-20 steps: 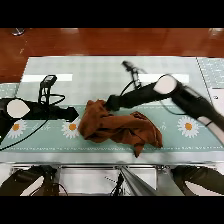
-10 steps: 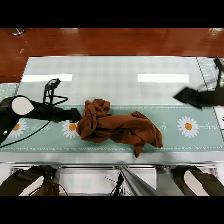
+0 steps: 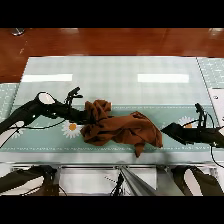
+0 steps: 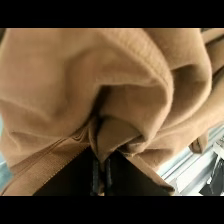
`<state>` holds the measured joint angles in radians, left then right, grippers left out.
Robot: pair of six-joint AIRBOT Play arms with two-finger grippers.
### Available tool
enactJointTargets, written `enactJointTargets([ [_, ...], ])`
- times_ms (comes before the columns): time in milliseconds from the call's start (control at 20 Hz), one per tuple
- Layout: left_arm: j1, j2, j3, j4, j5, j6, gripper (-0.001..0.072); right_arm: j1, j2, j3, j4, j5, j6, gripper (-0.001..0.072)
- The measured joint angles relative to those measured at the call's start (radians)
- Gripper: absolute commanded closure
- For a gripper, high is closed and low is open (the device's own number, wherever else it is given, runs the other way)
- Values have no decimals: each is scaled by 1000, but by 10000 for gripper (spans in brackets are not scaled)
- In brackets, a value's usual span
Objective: Fold the shirts.
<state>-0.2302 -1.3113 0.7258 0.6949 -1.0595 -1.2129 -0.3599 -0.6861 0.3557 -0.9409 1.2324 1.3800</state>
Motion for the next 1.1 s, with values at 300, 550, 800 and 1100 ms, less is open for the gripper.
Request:
enactJointTargets([
  [300, 0, -22, 52, -27, -21, 49, 686, -3, -66, -29, 40, 24, -37, 91],
  [550, 0, -25, 70, -42, -26, 56, 686, 49, -204, -33, 156, -37, -127, 91],
  [800, 5, -25, 77, -47, -31, 41, 686, 277, -340, 18, 239, -187, -140, 675],
  [1100, 76, 84, 264, -50, -91, 42, 687, 347, -395, 430, 201, -127, -128, 676],
])
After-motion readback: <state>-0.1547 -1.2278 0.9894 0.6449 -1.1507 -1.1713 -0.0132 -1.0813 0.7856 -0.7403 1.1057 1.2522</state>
